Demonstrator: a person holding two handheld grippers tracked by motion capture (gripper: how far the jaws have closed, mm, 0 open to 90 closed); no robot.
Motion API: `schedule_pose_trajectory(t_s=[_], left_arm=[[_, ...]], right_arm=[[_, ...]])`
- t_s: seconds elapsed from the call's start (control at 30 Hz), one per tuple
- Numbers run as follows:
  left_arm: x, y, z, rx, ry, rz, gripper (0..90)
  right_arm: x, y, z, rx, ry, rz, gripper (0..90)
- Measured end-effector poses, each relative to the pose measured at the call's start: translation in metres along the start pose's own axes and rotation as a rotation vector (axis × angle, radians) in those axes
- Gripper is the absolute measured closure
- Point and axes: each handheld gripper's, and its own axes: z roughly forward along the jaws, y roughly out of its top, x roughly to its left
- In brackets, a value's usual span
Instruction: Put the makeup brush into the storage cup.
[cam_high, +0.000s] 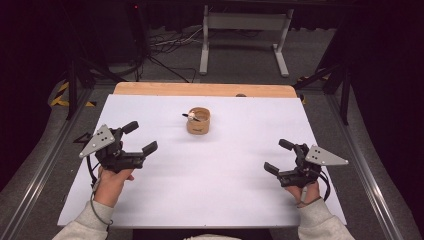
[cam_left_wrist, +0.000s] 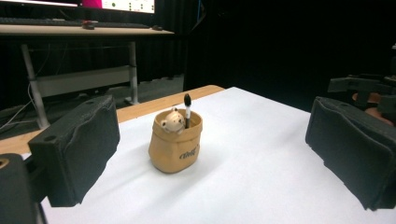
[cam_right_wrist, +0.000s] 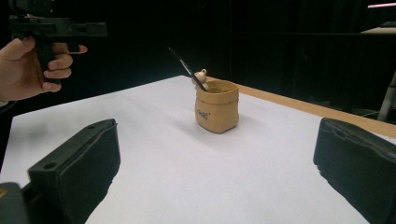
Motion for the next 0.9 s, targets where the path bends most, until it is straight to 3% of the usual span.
schedule_pose_trajectory(t_s=[0.27, 0.57, 0.9], left_arm=[[-0.003, -0.016, -0.013, 0.007, -0.004, 0.002, 3.7], [-0.007, -0.036, -0.022, 0.016, -0.015, -0.028, 3.7], [-0.010, -0.051, -0.026, 0.032, -0.031, -0.012, 3.7]], right_arm=[[-0.002, -0.004, -0.001, 0.001, -0.001, -0.018, 0.8], [-0.003, -0.008, -0.001, 0.005, 0.002, -0.030, 0.8], [-0.004, -0.014, -0.001, 0.019, 0.003, -0.047, 1.1]])
